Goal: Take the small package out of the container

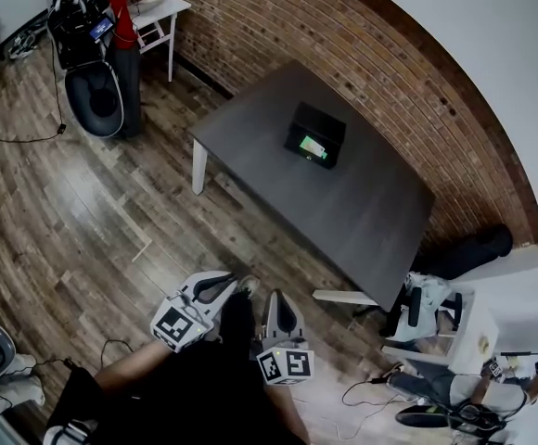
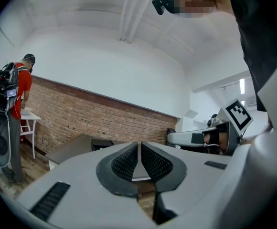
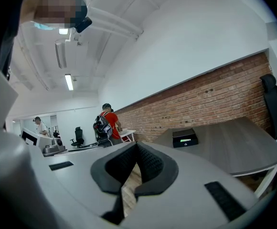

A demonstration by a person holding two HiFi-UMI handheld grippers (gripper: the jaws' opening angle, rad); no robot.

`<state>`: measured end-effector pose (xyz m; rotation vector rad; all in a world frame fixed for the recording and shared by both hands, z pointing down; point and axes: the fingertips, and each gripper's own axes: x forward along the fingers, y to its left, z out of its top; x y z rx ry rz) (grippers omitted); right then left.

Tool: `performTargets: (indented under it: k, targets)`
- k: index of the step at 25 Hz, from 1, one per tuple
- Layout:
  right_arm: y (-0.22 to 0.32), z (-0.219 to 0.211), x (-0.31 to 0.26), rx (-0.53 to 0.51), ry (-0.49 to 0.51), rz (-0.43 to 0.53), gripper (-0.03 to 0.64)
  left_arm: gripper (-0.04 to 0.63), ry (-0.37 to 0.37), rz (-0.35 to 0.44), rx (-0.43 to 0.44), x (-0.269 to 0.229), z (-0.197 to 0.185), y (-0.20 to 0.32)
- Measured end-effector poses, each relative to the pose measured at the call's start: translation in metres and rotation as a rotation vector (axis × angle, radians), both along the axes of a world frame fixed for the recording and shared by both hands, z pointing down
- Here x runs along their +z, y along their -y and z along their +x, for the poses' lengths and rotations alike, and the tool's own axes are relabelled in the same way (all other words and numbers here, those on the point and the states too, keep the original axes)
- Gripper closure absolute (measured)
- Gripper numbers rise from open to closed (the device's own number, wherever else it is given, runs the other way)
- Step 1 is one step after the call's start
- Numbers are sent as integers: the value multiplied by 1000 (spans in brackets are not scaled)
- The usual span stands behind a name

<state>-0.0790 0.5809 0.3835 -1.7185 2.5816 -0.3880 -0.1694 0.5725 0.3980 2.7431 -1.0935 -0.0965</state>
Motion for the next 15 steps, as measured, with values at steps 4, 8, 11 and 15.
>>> performTargets:
  k: [4, 8, 11, 15]
  targets:
    - [12, 1, 6, -4, 3, -5, 592, 546, 7, -11, 2, 8, 2, 11]
    - [36, 8, 9, -9, 23, -9, 592, 546, 23, -13, -3, 8, 8, 31]
    - [57, 13, 11, -14, 28, -12, 592, 546, 32, -7, -8, 7, 12, 49]
    - [91, 19, 11, -27, 39, -13, 592, 546, 37, -22, -22, 8, 18, 82]
